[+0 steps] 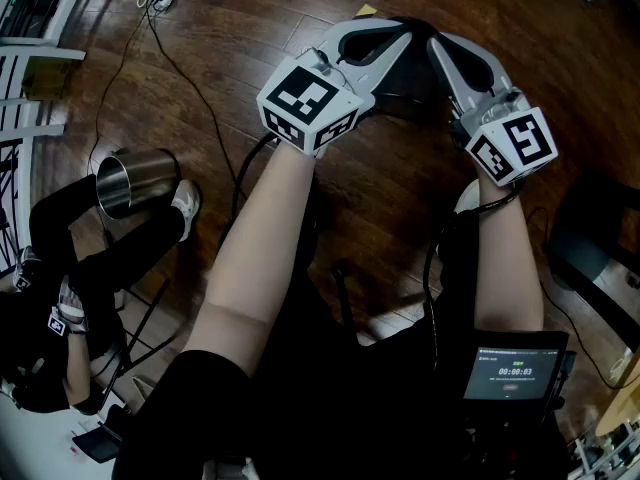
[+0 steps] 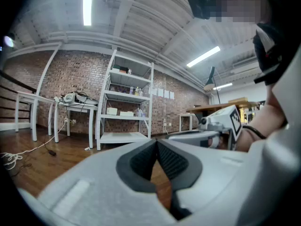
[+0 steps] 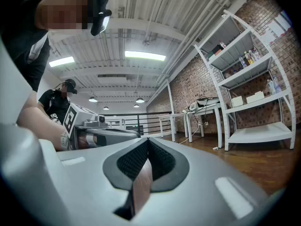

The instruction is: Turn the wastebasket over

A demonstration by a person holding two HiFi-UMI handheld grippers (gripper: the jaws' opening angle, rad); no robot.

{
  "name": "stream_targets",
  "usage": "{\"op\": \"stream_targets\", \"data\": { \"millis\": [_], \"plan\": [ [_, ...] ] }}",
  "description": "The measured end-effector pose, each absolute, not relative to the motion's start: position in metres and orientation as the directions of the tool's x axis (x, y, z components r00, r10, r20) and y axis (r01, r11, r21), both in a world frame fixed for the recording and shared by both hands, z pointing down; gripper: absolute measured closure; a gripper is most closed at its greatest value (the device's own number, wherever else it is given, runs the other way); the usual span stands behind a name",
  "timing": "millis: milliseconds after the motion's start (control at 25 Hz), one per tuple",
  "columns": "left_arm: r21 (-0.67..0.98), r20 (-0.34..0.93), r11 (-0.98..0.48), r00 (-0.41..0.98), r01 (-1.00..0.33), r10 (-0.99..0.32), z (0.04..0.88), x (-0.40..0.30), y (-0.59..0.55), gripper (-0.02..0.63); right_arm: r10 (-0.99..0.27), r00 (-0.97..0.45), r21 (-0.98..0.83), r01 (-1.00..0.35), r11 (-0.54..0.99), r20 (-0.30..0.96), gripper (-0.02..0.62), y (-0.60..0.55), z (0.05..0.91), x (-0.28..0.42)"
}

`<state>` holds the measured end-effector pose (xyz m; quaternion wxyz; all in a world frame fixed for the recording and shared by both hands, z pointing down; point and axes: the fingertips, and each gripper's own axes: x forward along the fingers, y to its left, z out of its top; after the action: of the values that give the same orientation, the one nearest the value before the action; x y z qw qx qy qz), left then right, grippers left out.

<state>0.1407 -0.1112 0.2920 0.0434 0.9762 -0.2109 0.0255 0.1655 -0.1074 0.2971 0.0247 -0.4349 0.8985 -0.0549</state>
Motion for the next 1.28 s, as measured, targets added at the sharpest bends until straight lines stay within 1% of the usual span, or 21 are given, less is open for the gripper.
{"op": "stream_targets", "data": {
  "millis": [120,200,320,440,600,680,800,960,1040,1160,1280],
  "plan": [
    [0.075,0.051,-0.911,0.914,-0.405,-0.402,0.28,0.14,-0.121,0.604,-0.79,-0.613,-0.127,-0.784,0.607,0.005,0.586,-0.121,0.293,0.169],
    [0.076,0.049,-0.914,0.917,-0.398,-0.395,0.277,0.137,-0.126,0.604,-0.799,-0.602,-0.163,-0.788,0.593,0.003,0.586,-0.128,0.294,0.172],
    [0.094,0.041,-0.911,0.916,-0.402,-0.4,0.278,0.134,-0.135,0.604,-0.834,-0.552,-0.332,-0.786,0.522,-0.006,0.585,-0.135,0.314,0.191],
    [0.119,0.004,-0.896,0.903,-0.428,-0.431,0.272,0.136,-0.144,0.604,-0.86,-0.51,-0.529,-0.725,0.44,-0.015,0.584,-0.138,0.355,0.209],
    [0.1,-0.002,-0.899,0.904,-0.426,-0.428,0.263,0.15,-0.137,0.604,-0.9,-0.435,-0.687,-0.665,0.292,0.038,0.584,-0.126,0.42,0.224],
    [0.096,-0.005,-0.902,0.906,-0.422,-0.424,0.261,0.147,-0.133,0.604,-0.927,-0.37,-0.756,-0.622,0.203,0.056,0.584,-0.114,0.453,0.226],
    [0.123,-0.034,-0.894,0.899,-0.431,-0.438,0.258,0.122,-0.141,0.604,-0.962,-0.26,-0.842,-0.534,0.074,0.081,0.584,-0.102,0.507,0.217],
    [0.16,-0.075,-0.888,0.891,-0.432,-0.447,0.248,0.109,-0.146,0.604,-0.987,-0.116,-0.933,-0.355,-0.063,0.111,0.584,-0.082,0.563,0.214],
    [0.162,-0.081,-0.888,0.891,-0.429,-0.446,0.245,0.109,-0.145,0.604,-0.99,-0.067,-0.957,-0.272,-0.098,0.12,0.584,-0.073,0.584,0.215],
    [0.181,-0.088,-0.888,0.892,-0.423,-0.443,0.243,0.11,-0.143,0.604,-0.991,-0.066,-0.962,-0.257,-0.093,0.114,0.583,-0.067,0.601,0.215],
    [0.185,-0.095,-0.892,0.896,-0.412,-0.433,0.24,0.114,-0.14,0.604,-0.99,-0.035,-0.972,-0.197,-0.126,0.135,0.567,-0.065,0.606,0.207]
  ]
}}
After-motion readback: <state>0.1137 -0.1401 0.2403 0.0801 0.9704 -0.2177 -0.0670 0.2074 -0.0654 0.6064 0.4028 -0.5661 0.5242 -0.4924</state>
